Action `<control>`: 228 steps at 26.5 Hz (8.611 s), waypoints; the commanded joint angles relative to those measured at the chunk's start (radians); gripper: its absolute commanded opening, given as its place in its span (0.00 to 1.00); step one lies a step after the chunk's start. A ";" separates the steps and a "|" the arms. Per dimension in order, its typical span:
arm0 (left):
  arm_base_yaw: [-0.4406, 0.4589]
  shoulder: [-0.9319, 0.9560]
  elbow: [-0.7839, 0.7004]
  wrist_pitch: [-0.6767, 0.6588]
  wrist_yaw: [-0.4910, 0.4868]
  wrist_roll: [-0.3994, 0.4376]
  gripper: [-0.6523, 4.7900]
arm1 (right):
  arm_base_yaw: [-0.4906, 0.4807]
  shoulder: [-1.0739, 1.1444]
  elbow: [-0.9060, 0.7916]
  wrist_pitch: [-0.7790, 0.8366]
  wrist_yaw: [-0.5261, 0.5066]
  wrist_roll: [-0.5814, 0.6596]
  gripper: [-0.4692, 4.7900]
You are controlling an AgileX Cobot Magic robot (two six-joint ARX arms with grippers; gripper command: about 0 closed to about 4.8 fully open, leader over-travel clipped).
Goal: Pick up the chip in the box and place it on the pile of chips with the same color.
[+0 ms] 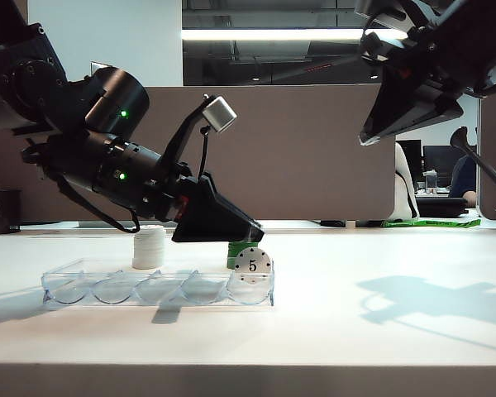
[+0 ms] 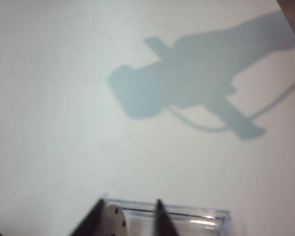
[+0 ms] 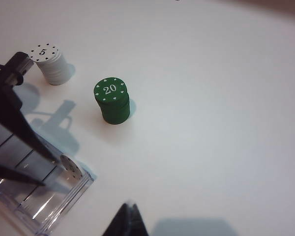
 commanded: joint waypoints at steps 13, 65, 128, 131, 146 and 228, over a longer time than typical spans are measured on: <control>-0.001 0.007 0.002 0.009 -0.034 -0.010 0.33 | 0.001 -0.004 0.002 0.010 0.002 -0.003 0.08; 0.010 0.101 0.035 0.077 -0.082 -0.109 0.40 | 0.001 -0.004 0.002 0.010 0.003 -0.003 0.08; 0.010 0.105 0.036 0.109 -0.032 -0.187 0.33 | 0.000 -0.004 0.002 0.010 0.003 -0.003 0.08; 0.010 0.105 0.036 0.109 -0.032 -0.187 0.33 | 0.000 -0.004 0.002 0.010 0.003 -0.003 0.08; 0.010 0.105 0.036 0.110 -0.011 -0.191 0.32 | 0.000 -0.004 -0.004 0.010 0.010 -0.003 0.08; 0.418 -0.051 0.037 0.188 -0.129 -1.416 0.11 | -0.001 -0.004 -0.004 0.010 0.010 -0.003 0.08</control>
